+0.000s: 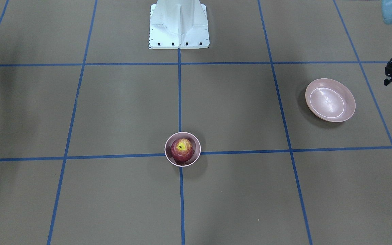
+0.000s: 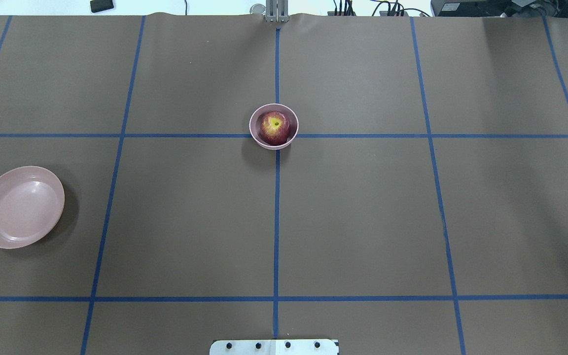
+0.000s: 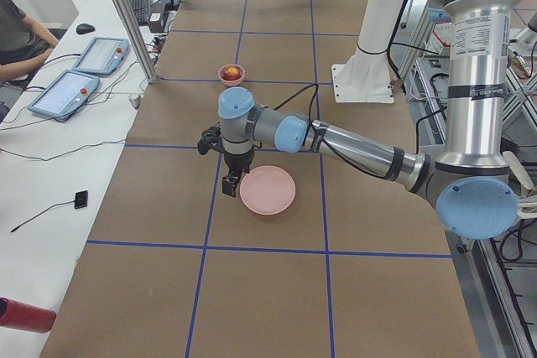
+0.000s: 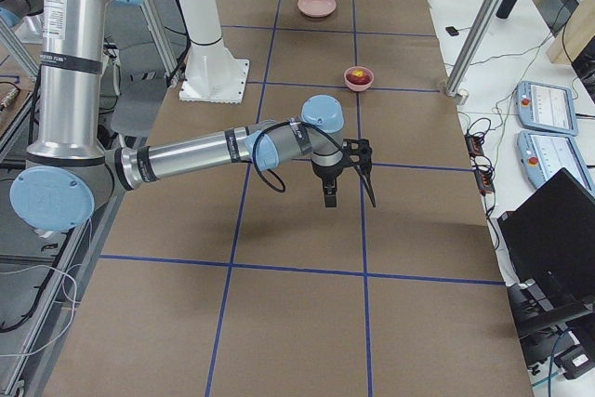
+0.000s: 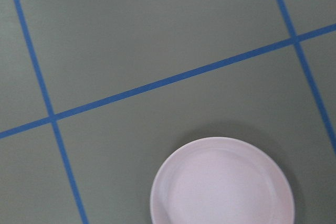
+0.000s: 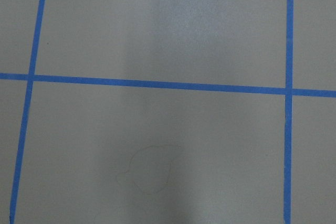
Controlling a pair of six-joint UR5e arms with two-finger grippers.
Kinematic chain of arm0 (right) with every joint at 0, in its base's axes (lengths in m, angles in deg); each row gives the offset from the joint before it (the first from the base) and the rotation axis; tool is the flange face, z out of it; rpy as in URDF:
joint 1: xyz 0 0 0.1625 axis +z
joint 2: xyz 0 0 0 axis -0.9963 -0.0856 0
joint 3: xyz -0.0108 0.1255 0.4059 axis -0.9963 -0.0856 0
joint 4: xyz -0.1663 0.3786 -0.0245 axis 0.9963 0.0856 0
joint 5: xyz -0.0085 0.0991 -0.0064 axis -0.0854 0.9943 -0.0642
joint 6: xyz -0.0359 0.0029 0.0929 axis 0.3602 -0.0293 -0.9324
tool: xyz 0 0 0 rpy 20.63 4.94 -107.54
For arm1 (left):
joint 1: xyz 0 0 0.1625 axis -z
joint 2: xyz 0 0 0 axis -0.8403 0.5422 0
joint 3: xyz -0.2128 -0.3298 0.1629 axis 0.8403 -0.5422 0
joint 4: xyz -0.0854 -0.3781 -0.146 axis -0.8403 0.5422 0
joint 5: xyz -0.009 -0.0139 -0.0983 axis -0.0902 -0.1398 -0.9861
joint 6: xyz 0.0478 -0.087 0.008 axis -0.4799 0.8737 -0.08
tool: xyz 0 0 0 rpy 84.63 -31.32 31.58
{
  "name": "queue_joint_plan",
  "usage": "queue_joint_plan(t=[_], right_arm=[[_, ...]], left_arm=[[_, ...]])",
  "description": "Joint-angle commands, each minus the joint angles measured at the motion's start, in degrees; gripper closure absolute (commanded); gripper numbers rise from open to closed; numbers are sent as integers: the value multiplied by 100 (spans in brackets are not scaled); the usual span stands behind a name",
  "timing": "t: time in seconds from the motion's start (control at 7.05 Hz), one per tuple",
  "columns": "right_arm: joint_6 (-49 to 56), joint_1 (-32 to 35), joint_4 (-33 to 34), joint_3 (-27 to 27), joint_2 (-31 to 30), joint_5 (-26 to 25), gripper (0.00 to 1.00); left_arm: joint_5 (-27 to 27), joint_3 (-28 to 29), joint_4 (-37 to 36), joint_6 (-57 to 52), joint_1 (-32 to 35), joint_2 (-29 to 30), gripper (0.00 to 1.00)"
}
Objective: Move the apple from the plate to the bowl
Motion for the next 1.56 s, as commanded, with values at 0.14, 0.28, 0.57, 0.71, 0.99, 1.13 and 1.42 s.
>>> queue_joint_plan(t=[0.14, 0.28, 0.57, 0.71, 0.99, 1.13, 1.42], right_arm=[[81, 29, 75, 6, 12, -39, 0], [81, 29, 75, -3, -6, -56, 0], [81, 21, 75, -3, -15, -48, 0], [81, 21, 75, -3, -15, -22, 0], [81, 21, 75, -21, 3, -21, 0], [81, 21, 75, -47, 12, -47, 0], [81, 21, 75, -109, 12, -74, 0]], left_arm=[[-196, 28, 134, 119, 92, -37, 2], [-396, -42, 125, 695, 92, -36, 2], [-635, -51, 142, 1200, 83, -71, 2], [-626, -42, 282, 1228, 83, -98, 2], [-574, -34, 353, 1193, 83, -89, 2], [-582, -129, 353, 1184, 83, -98, 2], [-626, -130, 345, 1193, 74, -89, 2]])
